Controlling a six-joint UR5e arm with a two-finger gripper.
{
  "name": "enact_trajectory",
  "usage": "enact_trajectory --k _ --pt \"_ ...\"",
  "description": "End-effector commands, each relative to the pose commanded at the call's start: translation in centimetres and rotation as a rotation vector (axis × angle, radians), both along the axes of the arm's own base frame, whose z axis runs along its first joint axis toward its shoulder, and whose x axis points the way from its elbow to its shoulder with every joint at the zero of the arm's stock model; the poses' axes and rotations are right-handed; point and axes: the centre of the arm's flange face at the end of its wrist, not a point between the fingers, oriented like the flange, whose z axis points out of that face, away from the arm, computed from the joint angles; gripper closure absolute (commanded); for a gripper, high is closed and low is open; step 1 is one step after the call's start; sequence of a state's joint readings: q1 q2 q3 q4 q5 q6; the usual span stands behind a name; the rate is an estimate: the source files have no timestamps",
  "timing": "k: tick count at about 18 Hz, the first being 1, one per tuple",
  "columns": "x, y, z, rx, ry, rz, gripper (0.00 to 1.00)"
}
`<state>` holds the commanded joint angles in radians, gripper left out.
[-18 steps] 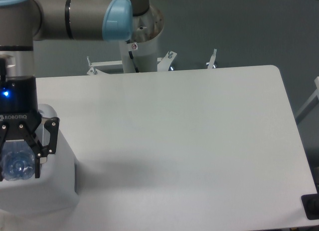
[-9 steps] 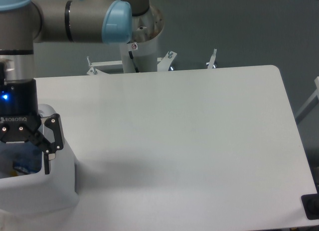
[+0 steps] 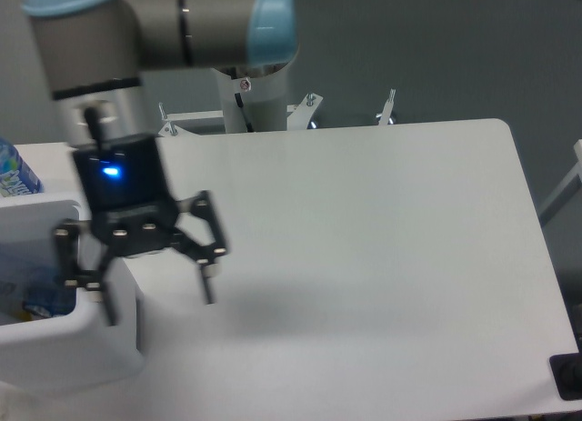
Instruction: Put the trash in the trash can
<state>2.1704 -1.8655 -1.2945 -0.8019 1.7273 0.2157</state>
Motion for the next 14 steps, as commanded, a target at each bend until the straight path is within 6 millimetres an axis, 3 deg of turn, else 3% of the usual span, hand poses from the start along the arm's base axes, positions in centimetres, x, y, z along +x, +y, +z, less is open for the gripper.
enact_trajectory --k 2,10,14 --pt "-1.3 -2.5 0.2 -0.116 0.02 -0.062 0.0" --pt "-2.2 -10.5 2.1 -0.499 -0.031 -0.303 0.0" --pt "-3.1 -12.0 2.7 -0.499 -0.051 -0.278 0.0"
